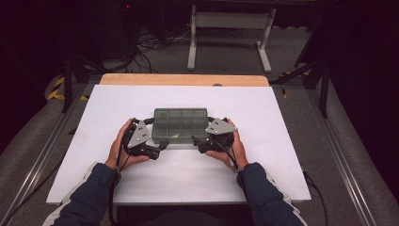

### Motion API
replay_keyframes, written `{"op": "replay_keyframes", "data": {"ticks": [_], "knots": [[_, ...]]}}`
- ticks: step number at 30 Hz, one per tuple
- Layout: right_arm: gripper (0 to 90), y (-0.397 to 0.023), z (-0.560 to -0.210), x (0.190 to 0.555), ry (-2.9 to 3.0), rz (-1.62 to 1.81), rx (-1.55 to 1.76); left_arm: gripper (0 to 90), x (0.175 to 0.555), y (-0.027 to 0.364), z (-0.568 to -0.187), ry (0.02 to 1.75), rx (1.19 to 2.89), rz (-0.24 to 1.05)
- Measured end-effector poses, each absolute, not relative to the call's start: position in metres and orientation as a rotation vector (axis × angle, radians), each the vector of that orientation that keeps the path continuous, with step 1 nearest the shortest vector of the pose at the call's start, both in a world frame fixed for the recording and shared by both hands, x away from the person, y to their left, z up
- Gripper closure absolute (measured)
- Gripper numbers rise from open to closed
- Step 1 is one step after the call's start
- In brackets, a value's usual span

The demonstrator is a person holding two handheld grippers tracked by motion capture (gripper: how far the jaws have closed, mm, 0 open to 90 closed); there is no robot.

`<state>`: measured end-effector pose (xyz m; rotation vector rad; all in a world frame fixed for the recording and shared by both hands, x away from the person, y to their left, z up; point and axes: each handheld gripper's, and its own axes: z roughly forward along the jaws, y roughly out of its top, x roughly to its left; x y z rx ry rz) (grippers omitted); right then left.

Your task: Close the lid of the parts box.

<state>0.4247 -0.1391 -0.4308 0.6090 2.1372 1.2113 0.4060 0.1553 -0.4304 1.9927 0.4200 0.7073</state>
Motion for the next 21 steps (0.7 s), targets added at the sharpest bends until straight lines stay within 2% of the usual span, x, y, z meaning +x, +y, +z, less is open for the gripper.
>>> {"op": "replay_keyframes", "data": {"ticks": [21], "knots": [[12.1, -0.138, -0.422, 0.414, 2.122, 1.194, 0.573, 6.7, 0.394, 0.151, -0.423, 0.372, 1.988, 0.706]]}}
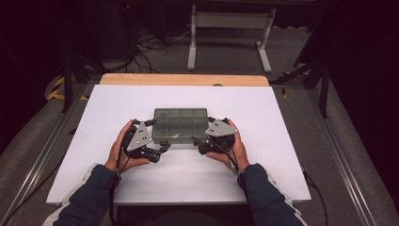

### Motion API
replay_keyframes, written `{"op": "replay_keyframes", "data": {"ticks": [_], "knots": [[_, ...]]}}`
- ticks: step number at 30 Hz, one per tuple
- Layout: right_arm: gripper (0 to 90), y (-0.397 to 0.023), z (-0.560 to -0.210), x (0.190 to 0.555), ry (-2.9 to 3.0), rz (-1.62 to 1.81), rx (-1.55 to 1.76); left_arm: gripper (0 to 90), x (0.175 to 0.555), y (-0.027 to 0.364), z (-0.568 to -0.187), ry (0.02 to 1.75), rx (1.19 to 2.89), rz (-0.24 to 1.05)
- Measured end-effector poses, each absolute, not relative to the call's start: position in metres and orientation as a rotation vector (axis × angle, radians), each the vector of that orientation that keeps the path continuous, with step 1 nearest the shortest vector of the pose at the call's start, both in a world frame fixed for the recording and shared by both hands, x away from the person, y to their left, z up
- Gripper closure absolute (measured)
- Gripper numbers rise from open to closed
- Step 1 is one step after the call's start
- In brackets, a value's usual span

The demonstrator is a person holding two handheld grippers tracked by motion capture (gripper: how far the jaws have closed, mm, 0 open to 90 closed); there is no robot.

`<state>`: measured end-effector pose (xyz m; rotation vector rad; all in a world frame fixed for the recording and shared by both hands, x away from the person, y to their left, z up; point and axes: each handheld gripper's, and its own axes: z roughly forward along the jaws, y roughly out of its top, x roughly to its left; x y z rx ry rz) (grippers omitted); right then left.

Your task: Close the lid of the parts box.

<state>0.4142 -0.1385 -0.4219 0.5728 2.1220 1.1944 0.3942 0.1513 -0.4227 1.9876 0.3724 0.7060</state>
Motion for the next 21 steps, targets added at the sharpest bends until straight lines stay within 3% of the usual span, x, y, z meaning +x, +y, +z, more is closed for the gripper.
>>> {"op": "replay_keyframes", "data": {"ticks": [21], "knots": [[12.1, -0.143, -0.415, 0.402, 2.115, 1.194, 0.558, 6.6, 0.38, 0.15, -0.418, 0.338, 1.979, 0.703]]}}
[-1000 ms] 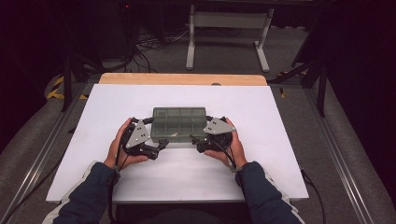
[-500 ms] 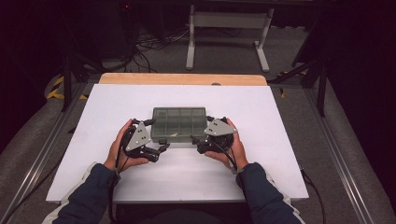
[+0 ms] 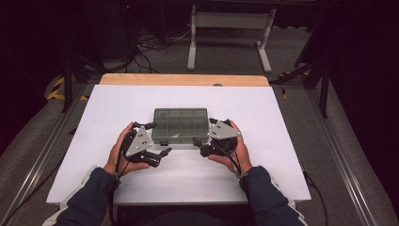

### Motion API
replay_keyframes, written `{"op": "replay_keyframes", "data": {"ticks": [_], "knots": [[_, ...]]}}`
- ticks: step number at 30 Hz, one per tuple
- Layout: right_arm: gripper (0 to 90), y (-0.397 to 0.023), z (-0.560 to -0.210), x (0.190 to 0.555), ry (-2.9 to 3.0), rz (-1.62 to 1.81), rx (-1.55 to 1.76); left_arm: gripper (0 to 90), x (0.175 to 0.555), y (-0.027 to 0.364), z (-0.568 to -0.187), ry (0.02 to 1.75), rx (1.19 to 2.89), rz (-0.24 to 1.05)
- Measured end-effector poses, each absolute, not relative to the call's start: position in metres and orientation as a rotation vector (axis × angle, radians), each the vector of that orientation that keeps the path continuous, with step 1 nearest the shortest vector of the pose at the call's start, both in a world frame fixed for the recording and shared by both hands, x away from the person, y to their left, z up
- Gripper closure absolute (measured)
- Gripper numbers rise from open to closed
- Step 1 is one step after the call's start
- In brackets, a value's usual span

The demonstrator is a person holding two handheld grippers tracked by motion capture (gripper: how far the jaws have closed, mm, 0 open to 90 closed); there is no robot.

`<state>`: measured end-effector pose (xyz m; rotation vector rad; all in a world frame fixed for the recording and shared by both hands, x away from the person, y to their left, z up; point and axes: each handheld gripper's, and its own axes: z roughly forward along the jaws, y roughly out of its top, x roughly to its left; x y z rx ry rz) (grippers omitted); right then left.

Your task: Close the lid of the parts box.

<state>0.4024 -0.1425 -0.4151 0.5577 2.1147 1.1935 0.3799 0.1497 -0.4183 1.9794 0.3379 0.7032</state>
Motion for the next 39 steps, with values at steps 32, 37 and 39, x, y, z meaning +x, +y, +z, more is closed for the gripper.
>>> {"op": "replay_keyframes", "data": {"ticks": [32, 37, 39], "knots": [[12.3, -0.15, -0.407, 0.382, 2.097, 1.194, 0.525, 6.6, 0.36, 0.155, -0.414, 0.312, 1.973, 0.714], [12.4, -0.153, -0.405, 0.378, 2.1, 1.212, 0.527, 6.7, 0.357, 0.156, -0.413, 0.306, 1.971, 0.716], [12.5, -0.154, -0.405, 0.376, 2.101, 1.209, 0.521, 6.6, 0.354, 0.156, -0.413, 0.306, 1.971, 0.714]]}}
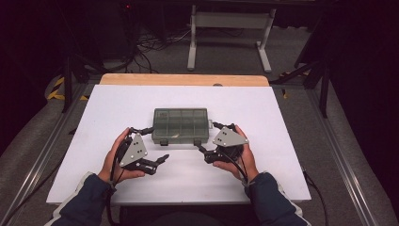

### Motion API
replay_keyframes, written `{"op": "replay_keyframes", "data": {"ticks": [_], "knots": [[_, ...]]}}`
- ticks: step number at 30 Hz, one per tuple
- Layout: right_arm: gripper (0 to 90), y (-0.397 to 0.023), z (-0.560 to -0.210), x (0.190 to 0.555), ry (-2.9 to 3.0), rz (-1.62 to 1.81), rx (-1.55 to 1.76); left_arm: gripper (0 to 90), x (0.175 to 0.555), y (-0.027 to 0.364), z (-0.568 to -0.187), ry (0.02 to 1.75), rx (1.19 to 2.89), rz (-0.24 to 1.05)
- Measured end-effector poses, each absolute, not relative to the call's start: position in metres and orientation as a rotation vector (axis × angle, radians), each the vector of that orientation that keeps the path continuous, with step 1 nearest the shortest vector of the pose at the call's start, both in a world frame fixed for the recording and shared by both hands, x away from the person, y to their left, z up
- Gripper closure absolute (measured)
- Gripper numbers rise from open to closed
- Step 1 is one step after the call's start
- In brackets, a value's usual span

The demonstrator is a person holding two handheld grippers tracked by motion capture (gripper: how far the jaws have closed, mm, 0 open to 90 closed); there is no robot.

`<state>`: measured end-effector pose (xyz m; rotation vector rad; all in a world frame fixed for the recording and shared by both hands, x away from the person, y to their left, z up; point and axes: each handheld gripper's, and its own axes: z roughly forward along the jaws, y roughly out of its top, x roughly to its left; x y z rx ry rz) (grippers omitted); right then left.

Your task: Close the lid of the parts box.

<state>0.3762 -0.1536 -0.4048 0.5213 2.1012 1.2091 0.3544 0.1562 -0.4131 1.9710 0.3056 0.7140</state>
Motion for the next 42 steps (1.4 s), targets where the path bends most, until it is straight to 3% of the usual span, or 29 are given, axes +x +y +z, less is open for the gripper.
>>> {"op": "replay_keyframes", "data": {"ticks": [42], "knots": [[12.6, -0.183, -0.407, 0.355, 2.07, 1.153, 0.543, 6.4, 0.332, 0.185, -0.42, 0.364, 1.97, 0.761]]}}
